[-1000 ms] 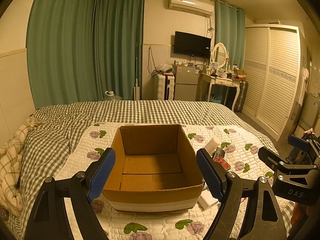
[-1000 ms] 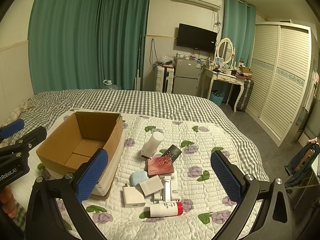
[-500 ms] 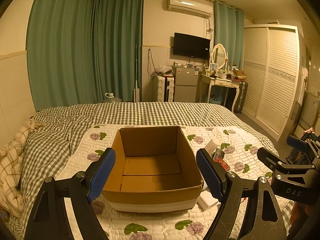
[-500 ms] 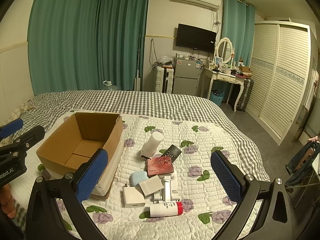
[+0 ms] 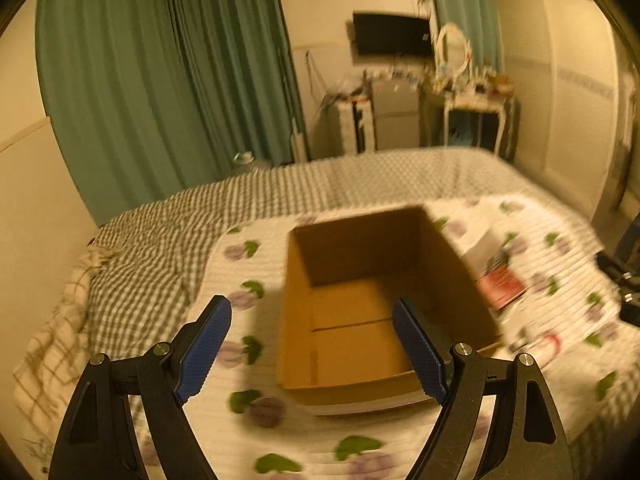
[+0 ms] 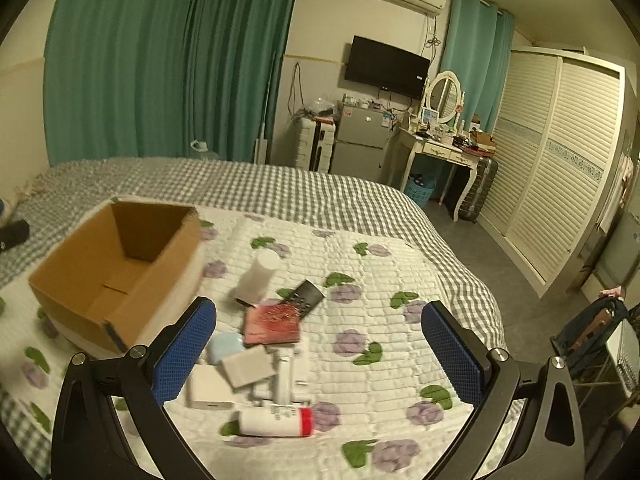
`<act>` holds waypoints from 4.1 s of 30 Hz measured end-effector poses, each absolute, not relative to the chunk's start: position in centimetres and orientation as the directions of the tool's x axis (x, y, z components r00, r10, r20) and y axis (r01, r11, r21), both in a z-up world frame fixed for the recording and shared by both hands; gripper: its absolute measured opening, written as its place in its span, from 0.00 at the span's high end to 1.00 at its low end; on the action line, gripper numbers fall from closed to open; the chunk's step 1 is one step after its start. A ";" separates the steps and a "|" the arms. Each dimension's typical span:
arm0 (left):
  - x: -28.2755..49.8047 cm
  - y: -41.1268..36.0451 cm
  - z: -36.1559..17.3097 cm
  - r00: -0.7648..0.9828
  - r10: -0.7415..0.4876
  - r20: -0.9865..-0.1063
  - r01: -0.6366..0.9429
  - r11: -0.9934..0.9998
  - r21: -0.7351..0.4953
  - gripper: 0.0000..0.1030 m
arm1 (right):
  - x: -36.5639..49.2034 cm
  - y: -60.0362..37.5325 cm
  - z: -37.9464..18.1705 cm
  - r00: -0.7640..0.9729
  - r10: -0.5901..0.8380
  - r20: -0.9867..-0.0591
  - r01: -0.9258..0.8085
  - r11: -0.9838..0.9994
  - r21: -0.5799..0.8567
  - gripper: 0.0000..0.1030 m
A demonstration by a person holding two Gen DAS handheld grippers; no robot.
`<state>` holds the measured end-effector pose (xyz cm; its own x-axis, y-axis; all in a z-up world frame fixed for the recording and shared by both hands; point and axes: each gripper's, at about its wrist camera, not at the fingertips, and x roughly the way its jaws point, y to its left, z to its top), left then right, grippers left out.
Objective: Organize rigid objects
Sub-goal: 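Move the right gripper to the white-and-red bottle and close on it, then lift the bottle with the right gripper and drop it into the box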
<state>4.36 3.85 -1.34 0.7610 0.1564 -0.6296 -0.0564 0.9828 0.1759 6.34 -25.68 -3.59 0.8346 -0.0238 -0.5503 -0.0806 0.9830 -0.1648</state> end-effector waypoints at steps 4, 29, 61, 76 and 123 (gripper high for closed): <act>6.2 6.4 -2.8 0.695 0.219 -0.685 -0.102 0.973 0.208 0.18 | 7.7 -26.2 -5.3 0.797 -0.024 -0.603 -0.104 0.979 -0.176 0.00; 9.6 8.7 -9.2 0.443 0.147 -0.884 -0.069 0.989 0.130 0.71 | 10.4 -26.4 -16.6 0.526 0.055 -0.849 -0.198 0.978 -0.059 0.00; 9.7 7.6 -9.2 0.425 0.120 -0.897 -0.023 0.992 0.122 0.90 | 13.8 -25.4 -21.1 0.289 0.110 -0.951 -0.252 0.967 0.035 0.22; 9.8 7.7 -9.1 0.429 0.114 -0.896 -0.005 0.992 0.124 0.90 | 11.7 -24.6 -16.3 0.432 0.087 -0.898 -0.245 0.969 -0.025 0.25; 9.7 7.8 -9.5 0.433 0.099 -0.896 0.004 0.994 0.112 0.90 | 11.5 -10.4 -2.0 0.675 0.300 -0.674 -0.524 0.838 -0.151 0.03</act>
<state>9.70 7.84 -9.48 0.4328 0.0992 -0.8960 0.0043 0.9937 0.1122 11.54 -10.42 -2.05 0.6748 0.3004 -0.6741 -0.5239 0.8383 -0.1508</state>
